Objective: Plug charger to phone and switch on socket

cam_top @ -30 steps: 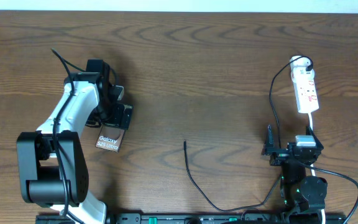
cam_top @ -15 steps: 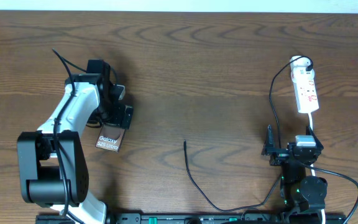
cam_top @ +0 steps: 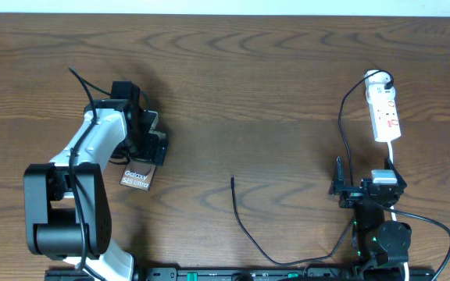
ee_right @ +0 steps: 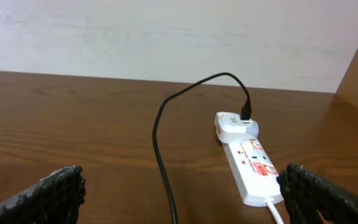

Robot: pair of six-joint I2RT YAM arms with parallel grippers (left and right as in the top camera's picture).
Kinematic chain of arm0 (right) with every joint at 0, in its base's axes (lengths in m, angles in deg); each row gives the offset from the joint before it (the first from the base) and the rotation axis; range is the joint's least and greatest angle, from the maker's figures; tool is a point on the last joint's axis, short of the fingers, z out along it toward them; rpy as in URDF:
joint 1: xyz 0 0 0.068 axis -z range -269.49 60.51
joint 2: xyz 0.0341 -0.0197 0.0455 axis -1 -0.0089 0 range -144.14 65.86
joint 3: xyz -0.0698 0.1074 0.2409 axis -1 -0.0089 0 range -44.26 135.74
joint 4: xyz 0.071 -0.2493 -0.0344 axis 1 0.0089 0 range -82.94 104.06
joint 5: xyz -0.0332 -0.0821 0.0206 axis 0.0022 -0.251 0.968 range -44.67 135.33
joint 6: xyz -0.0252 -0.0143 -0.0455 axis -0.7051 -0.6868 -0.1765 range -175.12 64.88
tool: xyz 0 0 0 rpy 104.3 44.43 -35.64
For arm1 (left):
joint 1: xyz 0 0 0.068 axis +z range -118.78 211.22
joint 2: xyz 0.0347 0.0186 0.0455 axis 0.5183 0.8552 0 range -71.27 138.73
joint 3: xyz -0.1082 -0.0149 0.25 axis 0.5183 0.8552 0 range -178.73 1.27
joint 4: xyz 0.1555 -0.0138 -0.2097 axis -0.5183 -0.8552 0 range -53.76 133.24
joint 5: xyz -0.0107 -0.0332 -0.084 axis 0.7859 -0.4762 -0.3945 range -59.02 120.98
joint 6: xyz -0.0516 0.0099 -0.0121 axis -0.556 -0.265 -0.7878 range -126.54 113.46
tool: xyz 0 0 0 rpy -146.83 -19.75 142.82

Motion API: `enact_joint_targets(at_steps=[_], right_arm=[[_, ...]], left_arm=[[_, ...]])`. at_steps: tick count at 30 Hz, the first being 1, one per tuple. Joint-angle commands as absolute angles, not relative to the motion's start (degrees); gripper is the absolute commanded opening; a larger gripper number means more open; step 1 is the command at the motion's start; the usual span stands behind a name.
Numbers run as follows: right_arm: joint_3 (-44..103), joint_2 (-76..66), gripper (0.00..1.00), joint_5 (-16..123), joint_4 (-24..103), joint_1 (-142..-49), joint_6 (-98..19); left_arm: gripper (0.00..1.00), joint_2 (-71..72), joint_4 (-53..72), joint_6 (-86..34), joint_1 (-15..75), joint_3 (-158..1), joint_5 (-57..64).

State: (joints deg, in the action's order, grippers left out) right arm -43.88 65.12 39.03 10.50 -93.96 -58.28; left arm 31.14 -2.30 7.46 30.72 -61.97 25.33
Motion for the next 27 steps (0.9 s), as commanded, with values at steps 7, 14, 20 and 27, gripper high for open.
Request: enact_joint_targets(at_steps=[7, 14, 20, 27], right_arm=[[-43.95, 65.21, 0.99, 38.4, 10.7, -94.07, -58.39], [-43.95, 65.21, 0.99, 38.4, 10.7, -94.07, -58.39], [-43.95, 65.21, 0.99, 38.4, 10.7, -94.07, -58.39], [-43.95, 65.21, 0.99, 38.37, 10.7, -94.07, -58.39]], left_arm=[[0.99, 31.51, 0.93, 8.46, 30.77, -57.91, 25.66], [0.99, 31.51, 1.39, 8.46, 30.77, -57.75, 25.64], [0.99, 31.51, 2.31, 8.5, 30.77, -57.73, 25.86], [0.99, 31.51, 3.31, 8.88, 30.77, -57.58, 27.98]])
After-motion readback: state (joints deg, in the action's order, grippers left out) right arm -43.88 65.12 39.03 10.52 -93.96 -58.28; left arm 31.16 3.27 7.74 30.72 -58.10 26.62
